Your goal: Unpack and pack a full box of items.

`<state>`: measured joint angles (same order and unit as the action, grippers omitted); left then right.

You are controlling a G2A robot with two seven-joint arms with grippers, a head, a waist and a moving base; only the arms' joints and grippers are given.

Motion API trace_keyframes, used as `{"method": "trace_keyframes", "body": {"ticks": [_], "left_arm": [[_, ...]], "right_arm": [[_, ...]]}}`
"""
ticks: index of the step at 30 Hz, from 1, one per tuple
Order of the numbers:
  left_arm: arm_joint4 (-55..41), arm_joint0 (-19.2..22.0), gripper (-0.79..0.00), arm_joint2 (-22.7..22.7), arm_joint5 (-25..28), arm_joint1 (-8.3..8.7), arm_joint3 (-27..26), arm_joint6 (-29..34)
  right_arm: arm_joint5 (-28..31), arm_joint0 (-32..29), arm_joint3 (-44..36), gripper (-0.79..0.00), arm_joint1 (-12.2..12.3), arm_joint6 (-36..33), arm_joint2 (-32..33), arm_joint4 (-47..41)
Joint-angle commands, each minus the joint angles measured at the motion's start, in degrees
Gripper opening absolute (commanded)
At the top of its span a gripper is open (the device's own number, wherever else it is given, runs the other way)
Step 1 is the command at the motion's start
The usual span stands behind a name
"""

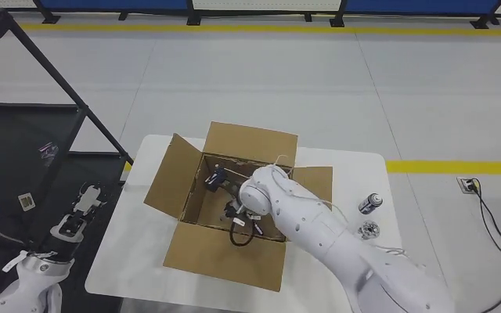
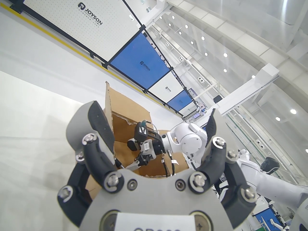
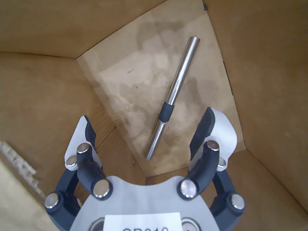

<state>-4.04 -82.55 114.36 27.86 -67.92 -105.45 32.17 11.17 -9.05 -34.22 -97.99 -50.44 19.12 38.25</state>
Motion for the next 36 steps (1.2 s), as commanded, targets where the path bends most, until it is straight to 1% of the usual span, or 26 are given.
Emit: {"method": "trace_keyframes", "body": {"ticks": [1, 4, 5, 6, 7, 8, 9, 11, 13, 18, 21, 24, 31, 36], "left_arm": [[0.0, 0.0, 0.000, 0.0, 0.0, 0.00, 0.0, 0.0], [0.0, 0.0, 0.000, 0.0, 0.0, 0.00, 0.0, 0.0], [0.0, 0.0, 0.000, 0.0, 0.0, 0.00, 0.0, 0.0], [0.0, 0.0, 0.000, 0.0, 0.0, 0.00, 0.0, 0.0], [0.0, 0.0, 0.000, 0.0, 0.0, 0.00, 0.0, 0.0], [0.0, 0.0, 0.000, 0.0, 0.0, 0.00, 0.0, 0.0], [0.0, 0.0, 0.000, 0.0, 0.0, 0.00, 0.0, 0.0], [0.0, 0.0, 0.000, 0.0, 0.0, 0.00, 0.0, 0.0], [0.0, 0.0, 0.000, 0.0, 0.0, 0.00, 0.0, 0.0], [0.0, 0.0, 0.000, 0.0, 0.0, 0.00, 0.0, 0.0], [0.0, 0.0, 0.000, 0.0, 0.0, 0.00, 0.0, 0.0], [0.0, 0.0, 0.000, 0.0, 0.0, 0.00, 0.0, 0.0], [0.0, 0.0, 0.000, 0.0, 0.0, 0.00, 0.0, 0.0], [0.0, 0.0, 0.000, 0.0, 0.0, 0.00, 0.0, 0.0]], "right_arm": [[-0.4, 0.1, 3.3, 0.000, -1.7, 1.4, -0.7, 0.7], [-1.5, 0.1, 7.5, 0.000, -3.8, 3.3, -1.5, 2.1], [-1.4, 0.0, 8.6, -0.015, -4.4, 4.0, -1.6, 2.0], [-1.5, 0.0, 9.9, -0.068, -5.0, 4.7, -1.6, 2.2], [-1.8, 0.0, 11.0, -0.166, -5.5, 5.2, -1.9, 2.8], [-1.9, -0.2, 11.9, -0.234, -6.1, 5.8, -2.0, 3.0], [-2.4, -0.1, 12.8, -0.262, -6.5, 6.9, -2.0, 3.4], [-3.5, -0.3, 14.3, -0.416, -7.4, 8.1, -2.4, 4.4], [-4.0, -0.5, 15.7, -0.465, -8.1, 9.3, -2.3, 4.7], [-3.8, -0.8, 19.0, -0.465, -9.5, 10.0, -1.8, 4.6], [-3.5, -0.9, 20.6, -0.431, -10.1, 10.1, -1.3, 4.3], [-3.8, -1.0, 22.1, -0.422, -10.5, 10.9, -0.8, 4.1], [-3.3, -1.2, 24.1, -0.437, -11.0, 11.1, -0.1, 4.1], [-3.2, -1.5, 24.8, -0.486, -11.1, 11.2, 0.4, 4.4]]}}
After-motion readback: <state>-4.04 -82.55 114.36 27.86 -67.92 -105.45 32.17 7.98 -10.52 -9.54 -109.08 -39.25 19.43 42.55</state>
